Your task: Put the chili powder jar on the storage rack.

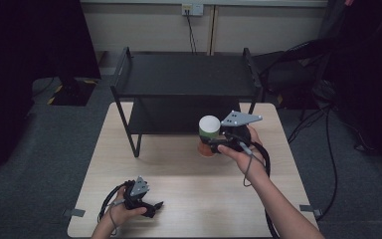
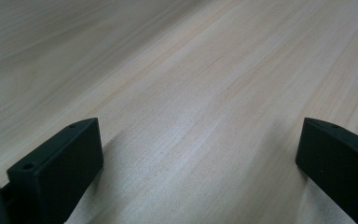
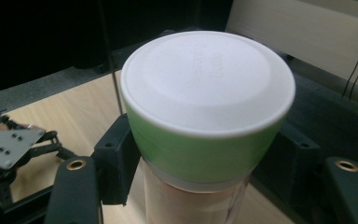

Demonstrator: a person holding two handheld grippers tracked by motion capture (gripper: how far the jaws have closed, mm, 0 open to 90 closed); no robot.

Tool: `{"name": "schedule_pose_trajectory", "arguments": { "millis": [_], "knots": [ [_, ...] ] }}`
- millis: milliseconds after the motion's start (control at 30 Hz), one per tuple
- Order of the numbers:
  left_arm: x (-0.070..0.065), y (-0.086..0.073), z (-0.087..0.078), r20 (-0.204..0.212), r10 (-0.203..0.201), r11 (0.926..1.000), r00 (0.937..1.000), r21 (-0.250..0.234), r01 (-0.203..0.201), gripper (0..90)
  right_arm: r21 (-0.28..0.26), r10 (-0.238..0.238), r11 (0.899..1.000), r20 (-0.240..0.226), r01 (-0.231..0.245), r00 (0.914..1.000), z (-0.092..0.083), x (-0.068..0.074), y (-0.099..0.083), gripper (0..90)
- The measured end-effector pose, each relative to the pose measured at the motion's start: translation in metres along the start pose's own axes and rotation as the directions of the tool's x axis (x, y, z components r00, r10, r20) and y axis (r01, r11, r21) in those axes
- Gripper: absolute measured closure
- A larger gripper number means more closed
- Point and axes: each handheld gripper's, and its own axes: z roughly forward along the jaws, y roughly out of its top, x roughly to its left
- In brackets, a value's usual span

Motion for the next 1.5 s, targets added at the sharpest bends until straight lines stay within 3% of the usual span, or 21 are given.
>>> {"name": "schedule_pose_trajectory", "arguments": {
  "millis": [667, 967, 1367, 1500],
  "knots": [
    [0.005, -0.001, 0.005, 0.018, 0.015, 0.9997, 0.9997, -0.021, -0.015, 0.0, -0.003, 0.061, 0.998, 0.062, -0.061, 0.9962, 0.021, -0.03, 0.016, 34.4],
    [0.005, -0.002, 0.004, 0.017, 0.016, 0.9996, 0.9997, -0.025, -0.015, 0.0, 0.014, 0.052, 0.998, 0.13, -0.055, 0.9902, 0.034, -0.027, 0.024, 34.4],
    [0.005, -0.003, 0.005, 0.017, 0.014, 0.9995, 0.9998, -0.029, -0.014, 0.0, -0.005, 0.113, 0.993, 0.151, -0.114, 0.982, 0.048, -0.031, 0.024, 34.4],
    [0.005, -0.004, 0.005, 0.017, 0.014, 0.9995, 0.9998, -0.03, -0.013, 0.0, -0.001, 0.111, 0.994, 0.163, -0.112, 0.9804, 0.053, -0.029, 0.027, 34.4]
  ]
}}
